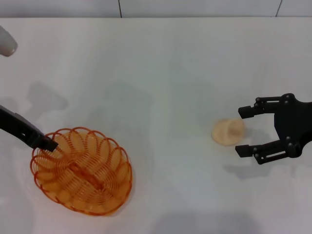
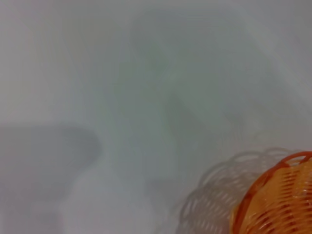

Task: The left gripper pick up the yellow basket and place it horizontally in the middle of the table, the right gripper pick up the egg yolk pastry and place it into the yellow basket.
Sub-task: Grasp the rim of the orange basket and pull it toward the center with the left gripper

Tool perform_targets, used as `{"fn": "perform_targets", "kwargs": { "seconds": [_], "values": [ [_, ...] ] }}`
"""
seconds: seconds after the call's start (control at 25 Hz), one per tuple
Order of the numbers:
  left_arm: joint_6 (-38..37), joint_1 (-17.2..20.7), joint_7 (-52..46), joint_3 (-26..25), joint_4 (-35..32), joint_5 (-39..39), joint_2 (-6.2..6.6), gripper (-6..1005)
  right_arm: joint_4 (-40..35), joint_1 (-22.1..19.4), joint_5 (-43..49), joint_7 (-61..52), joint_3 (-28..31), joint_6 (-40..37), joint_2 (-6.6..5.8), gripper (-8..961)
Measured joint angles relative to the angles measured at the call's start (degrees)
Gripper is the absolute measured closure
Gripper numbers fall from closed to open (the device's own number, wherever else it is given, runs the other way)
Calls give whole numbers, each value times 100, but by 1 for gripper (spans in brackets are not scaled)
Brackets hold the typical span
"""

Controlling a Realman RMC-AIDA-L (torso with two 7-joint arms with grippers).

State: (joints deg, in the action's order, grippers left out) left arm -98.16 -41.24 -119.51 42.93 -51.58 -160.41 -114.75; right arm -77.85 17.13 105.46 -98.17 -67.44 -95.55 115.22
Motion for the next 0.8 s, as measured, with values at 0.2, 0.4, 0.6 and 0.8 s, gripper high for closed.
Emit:
{"fn": "perform_targets", "kwargs": {
  "seconds": [0.2, 0.4, 0.6, 0.8],
  "values": [
    [-64, -36, -7, 57, -7, -25, -4, 906, -3, 0, 0, 0, 22, 0, 0, 96],
    [-88, -44, -102, 44, -59, 134, -25, 909, -2, 0, 0, 0, 36, 1, -1, 96],
    [34, -3, -436, 11, -185, 614, -33, 914, -2, 0, 0, 0, 47, 2, -8, 96],
    [157, 41, -858, 6, -218, 931, -41, 919, 12, 0, 0, 0, 47, 9, -9, 96]
  ]
}}
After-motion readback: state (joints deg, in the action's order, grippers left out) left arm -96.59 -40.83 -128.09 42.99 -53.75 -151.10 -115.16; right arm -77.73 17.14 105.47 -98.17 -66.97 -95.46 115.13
